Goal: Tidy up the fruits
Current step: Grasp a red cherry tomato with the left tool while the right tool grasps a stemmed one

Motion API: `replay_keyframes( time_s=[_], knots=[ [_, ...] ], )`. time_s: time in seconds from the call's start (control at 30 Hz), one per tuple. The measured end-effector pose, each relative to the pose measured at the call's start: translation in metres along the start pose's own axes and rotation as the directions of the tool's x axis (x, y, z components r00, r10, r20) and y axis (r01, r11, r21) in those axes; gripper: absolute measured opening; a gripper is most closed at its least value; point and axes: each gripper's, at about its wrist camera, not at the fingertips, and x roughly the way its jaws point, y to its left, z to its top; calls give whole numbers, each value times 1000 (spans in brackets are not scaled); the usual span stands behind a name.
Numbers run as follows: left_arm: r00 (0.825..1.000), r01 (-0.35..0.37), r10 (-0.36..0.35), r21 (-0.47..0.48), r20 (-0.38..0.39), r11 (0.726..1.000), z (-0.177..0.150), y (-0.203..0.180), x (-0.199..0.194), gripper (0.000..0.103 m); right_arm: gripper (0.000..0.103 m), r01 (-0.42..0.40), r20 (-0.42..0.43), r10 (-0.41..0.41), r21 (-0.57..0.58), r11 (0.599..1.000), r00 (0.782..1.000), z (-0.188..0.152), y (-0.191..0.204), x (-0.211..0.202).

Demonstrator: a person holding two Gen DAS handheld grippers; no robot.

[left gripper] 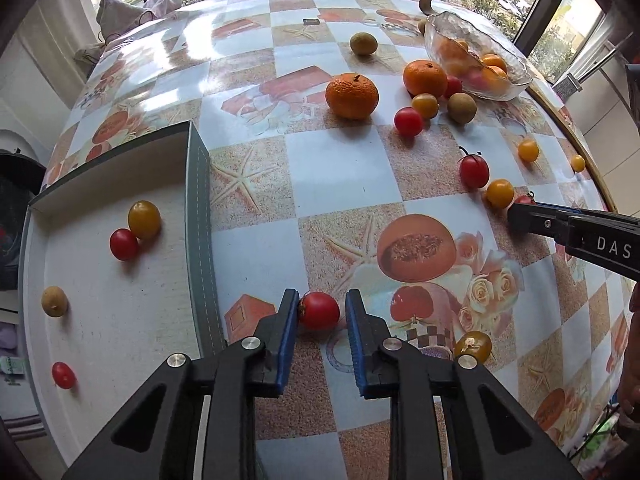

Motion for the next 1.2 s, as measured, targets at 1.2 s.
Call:
replay_keyframes(
  time_s=[1.2],
  knots=[
    [992,99,-97,-22,77,995,5,11,-31,20,22,-109,-9,110,77,991,994,-5,4,-29]
  ],
)
